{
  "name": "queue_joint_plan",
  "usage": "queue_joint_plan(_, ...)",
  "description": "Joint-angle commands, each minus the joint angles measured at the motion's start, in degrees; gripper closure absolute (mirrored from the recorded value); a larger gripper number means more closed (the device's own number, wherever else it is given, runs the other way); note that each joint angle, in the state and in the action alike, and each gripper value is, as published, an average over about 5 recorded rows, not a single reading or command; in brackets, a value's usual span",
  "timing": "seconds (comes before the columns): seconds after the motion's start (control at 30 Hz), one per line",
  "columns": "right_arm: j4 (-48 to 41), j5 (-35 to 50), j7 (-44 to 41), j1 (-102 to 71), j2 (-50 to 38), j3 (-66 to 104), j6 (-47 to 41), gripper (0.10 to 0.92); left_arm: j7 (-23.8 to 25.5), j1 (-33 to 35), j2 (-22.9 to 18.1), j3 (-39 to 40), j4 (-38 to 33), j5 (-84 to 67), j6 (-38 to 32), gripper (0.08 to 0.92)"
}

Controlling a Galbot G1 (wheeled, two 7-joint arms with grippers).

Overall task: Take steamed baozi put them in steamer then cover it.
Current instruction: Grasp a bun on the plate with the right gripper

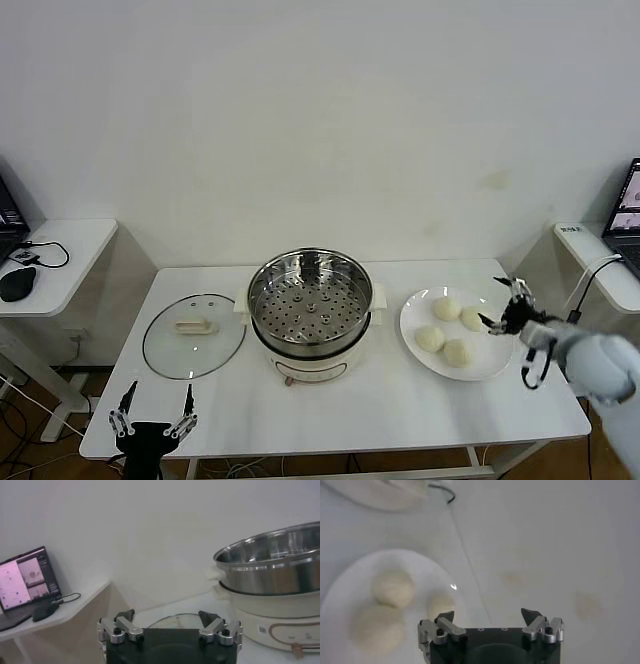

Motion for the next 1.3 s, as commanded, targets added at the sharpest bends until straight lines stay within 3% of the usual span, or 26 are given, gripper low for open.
queue_joint_plan(0.03, -8.71, -0.81, -10.58, 21.49, -5.86, -18.45, 0.44, 0.203, 0.39, -0.18, 0.05, -0.20, -0.19, 0.61, 0.44, 0.177)
queue_joint_plan(0.27, -20.96, -0.58, -18.56, 37.14, -0.08, -35.32, 4.25, 0.203, 0.49, -0.48, 0.36, -0.57, -0.26, 0.53, 0.89, 0.177)
queue_joint_plan(0.5, -32.34, -0.21, -23.02, 42.38, 8.44, -40.48, 8.19, 0.203, 0.95, -1.34, 0.58, -0.82, -0.25, 0.36, 1.47, 0.177)
queue_joint_plan(0.9, -46.52, -4.98, -23.98, 42.69, 21.12, -39.71, 10.68, 0.203, 1.11, -1.79, 0.25, -1.18, 0.89, 0.28, 1.48, 0.177)
queue_joint_plan(1.3, -55.66, -11.60, -22.78, 41.73, 27.94, -36.31, 12.31, 0.202, 1.05, -1.89, 0.29, -1.82, 1.39, -0.02, 1.31, 0.177)
